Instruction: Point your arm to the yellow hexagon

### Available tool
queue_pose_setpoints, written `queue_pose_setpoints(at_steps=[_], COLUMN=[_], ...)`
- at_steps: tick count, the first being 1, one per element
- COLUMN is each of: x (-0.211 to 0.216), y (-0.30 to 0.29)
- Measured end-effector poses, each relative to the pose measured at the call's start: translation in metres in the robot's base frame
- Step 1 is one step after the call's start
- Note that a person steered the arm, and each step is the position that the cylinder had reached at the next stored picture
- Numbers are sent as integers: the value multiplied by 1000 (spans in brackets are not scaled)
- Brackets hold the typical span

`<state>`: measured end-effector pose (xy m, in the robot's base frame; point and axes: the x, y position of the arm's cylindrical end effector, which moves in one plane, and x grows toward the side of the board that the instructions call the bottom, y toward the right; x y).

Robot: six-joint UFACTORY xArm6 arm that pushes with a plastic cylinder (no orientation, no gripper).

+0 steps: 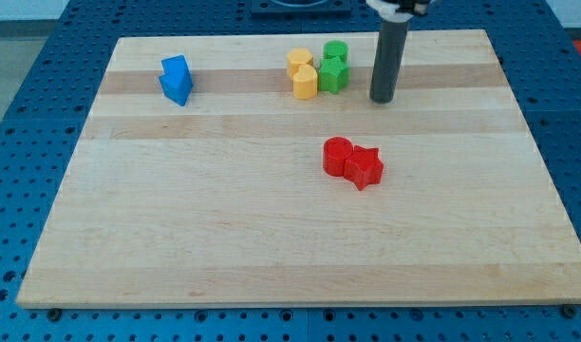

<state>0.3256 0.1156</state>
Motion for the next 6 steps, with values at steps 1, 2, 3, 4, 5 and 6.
queue_pose_setpoints(at_steps=[1, 2, 3, 4, 5, 6], x=[-36, -74, -110, -123, -123, -122], y=[4, 4, 4, -26, -77, -109])
